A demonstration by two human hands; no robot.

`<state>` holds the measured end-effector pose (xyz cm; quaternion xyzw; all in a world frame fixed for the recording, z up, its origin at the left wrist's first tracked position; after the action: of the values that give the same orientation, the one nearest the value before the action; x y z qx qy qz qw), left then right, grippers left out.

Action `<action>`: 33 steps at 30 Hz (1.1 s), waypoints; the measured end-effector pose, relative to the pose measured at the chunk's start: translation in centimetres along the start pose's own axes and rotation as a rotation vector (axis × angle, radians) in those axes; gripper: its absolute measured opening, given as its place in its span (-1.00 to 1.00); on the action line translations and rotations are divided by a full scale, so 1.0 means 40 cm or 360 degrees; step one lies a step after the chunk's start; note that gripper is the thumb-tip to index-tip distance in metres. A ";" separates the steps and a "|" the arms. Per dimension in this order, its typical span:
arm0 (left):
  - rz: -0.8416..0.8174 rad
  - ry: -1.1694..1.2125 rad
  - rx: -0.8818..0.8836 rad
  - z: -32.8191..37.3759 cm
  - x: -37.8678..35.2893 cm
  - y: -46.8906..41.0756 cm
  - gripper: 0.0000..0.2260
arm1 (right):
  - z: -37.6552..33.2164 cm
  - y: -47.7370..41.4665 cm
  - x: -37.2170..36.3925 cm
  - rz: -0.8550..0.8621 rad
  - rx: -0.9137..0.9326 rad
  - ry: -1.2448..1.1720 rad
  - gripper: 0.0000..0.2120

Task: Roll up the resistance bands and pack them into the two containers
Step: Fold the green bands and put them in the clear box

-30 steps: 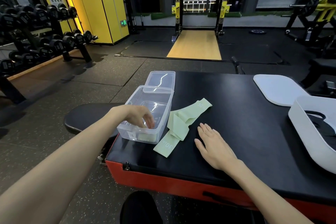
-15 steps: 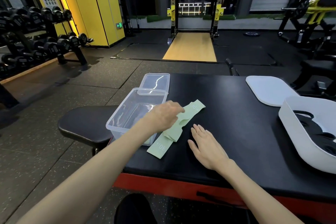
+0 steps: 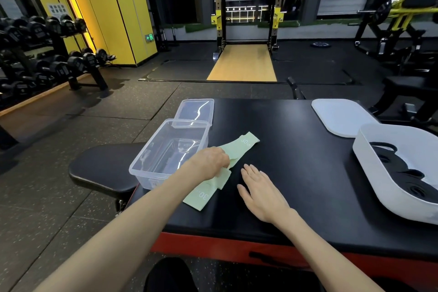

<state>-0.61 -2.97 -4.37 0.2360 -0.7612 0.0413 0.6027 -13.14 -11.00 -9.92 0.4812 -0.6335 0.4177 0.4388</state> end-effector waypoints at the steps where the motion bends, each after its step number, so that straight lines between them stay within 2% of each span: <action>1: 0.0046 0.0109 0.0025 -0.003 0.009 0.002 -0.75 | 0.000 0.001 0.001 0.0003 -0.0001 -0.0006 -0.46; 6: 0.0459 0.0655 0.0207 -0.021 0.069 0.021 -0.83 | 0.001 -0.003 0.003 0.0030 0.0005 -0.0064 -0.47; 10: 0.0599 0.0985 0.0300 -0.021 0.094 0.032 -0.88 | 0.003 0.001 0.016 0.0066 -0.0017 -0.0318 -0.50; 14: 0.0811 0.1397 0.0433 -0.028 0.105 0.036 -0.85 | 0.013 0.004 0.064 0.0297 -0.0150 -0.0732 -0.56; 17: 0.0971 0.1631 0.0443 -0.027 0.133 0.040 -0.91 | 0.027 -0.013 0.115 0.0457 -0.0198 -0.0940 -0.65; 25: 0.1069 0.2125 0.0356 0.005 0.183 0.018 -0.93 | 0.044 -0.043 0.223 0.0620 -0.0225 -0.1315 -0.87; 33: 0.1101 0.2275 0.0263 0.030 0.221 -0.005 -0.87 | 0.090 -0.034 0.306 0.0719 -0.0236 -0.1308 -0.89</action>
<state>-3.01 -6.30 3.55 -0.0532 -0.2150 0.4235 0.8784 -14.21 -17.67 0.98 0.4241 -0.8716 0.2313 0.0831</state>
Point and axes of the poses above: each hand's wrist, its own y-axis away from the middle knuckle, its own x-axis out of the back of the hand, z = x × y, the point moved 4 cm from there along -y, towards the middle knuckle, and after that the axes turned 3 degrees about -y, right-handed, at the moved point
